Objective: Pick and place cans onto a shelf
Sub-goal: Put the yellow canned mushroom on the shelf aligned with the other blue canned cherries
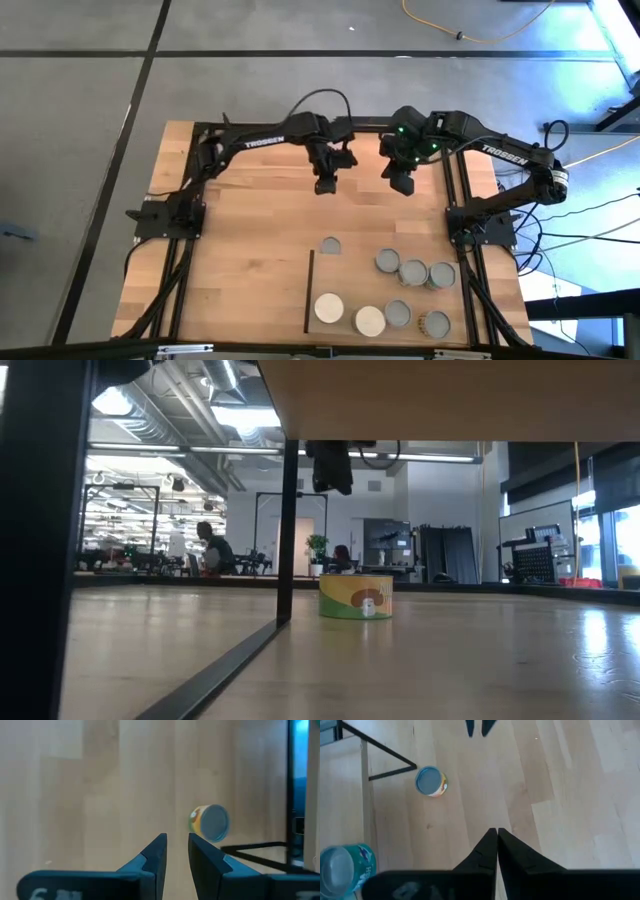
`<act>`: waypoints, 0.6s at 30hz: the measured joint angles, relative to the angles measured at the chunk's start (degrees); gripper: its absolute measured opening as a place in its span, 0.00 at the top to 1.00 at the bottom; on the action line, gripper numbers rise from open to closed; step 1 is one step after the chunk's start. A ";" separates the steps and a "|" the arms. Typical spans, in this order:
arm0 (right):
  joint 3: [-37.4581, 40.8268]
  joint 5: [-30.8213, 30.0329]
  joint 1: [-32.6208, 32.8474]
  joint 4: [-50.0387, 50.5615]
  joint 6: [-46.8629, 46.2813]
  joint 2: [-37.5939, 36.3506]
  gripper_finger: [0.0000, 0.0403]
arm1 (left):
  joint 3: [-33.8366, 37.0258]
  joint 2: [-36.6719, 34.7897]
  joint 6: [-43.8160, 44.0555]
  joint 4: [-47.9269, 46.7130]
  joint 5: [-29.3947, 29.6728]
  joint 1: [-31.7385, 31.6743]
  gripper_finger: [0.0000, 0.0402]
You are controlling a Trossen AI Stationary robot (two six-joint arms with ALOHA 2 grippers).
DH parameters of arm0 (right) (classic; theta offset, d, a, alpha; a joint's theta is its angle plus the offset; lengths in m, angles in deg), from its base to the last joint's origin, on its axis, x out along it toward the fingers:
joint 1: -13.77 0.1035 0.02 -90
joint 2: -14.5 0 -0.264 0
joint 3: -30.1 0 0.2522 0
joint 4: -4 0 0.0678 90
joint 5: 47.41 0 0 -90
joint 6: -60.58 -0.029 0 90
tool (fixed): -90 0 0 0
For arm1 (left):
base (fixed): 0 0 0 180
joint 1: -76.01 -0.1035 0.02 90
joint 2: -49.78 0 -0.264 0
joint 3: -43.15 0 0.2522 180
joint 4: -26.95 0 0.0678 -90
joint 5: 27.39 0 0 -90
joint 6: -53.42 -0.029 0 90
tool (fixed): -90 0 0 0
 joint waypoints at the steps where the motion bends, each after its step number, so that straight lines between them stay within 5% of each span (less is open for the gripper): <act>1: 0.00 0.02 0.00 0.00 0.40 0.00 0.96 | 0.00 0.68 0.06 0.13 -1.18 0.13 0.82; 18: 0.00 -1.89 0.00 1.55 1.52 0.00 0.96 | 1.09 7.35 -5.35 -0.15 -2.19 7.09 0.82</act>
